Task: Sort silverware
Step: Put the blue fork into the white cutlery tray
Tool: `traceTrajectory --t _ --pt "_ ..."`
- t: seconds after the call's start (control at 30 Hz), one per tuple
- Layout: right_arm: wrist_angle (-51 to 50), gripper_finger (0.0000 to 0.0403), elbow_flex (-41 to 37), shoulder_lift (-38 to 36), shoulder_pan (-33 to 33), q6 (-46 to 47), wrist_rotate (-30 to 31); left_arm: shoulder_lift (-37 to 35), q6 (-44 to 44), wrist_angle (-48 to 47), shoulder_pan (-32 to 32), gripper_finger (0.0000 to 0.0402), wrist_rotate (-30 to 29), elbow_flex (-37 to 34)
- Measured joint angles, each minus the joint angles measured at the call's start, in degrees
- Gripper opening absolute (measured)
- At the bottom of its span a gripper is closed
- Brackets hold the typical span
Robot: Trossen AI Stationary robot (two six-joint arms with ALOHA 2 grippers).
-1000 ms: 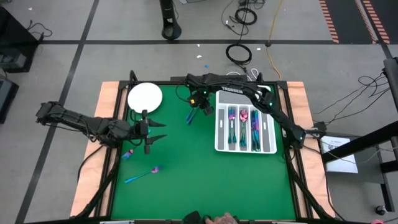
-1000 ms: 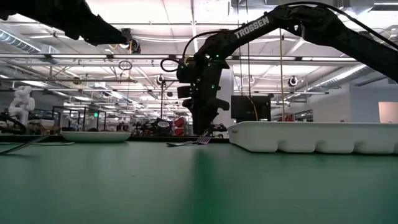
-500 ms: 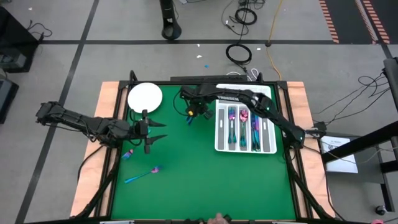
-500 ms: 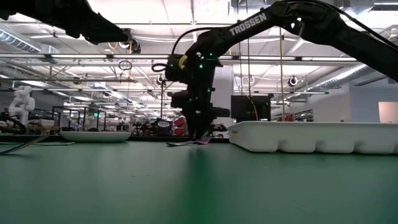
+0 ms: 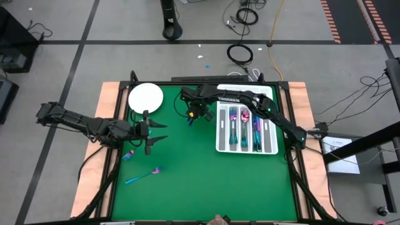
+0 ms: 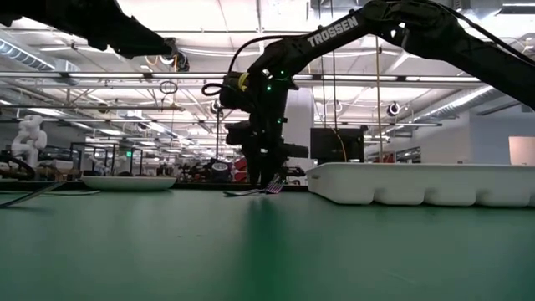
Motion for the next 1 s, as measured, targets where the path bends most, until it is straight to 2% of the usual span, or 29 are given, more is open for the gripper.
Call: traceTrajectory --t 0.23,0.33,0.53,0.73,0.93,1.0 --pt "0.9 0.0114 0.0 0.0 0.0 -1.2 0.3 0.0 2.4 2.3 0.6 0.0198 0.9 0.0" --pt "1.1 0.0114 0.0 -0.5 0.0 -0.5 3.0 0.0 2.9 2.3 1.5 0.0198 1.8 0.0" --pt "1.5 0.0114 0.1 -4.5 0.0 10.2 3.8 0.0 3.0 2.1 3.0 0.0198 3.1 0.0" --pt "5.0 0.0114 0.0 -5.0 0.0 34.7 4.9 0.0 2.0 1.4 3.3 0.0198 3.1 0.0" --pt "7.3 0.0114 0.0 -5.0 0.2 74.8 4.4 0.0 0.4 1.4 3.3 0.0198 3.1 0.0" --pt "7.5 0.0114 0.0 -5.0 0.2 84.2 4.0 0.0 0.4 1.4 3.3 0.0198 3.1 0.0"
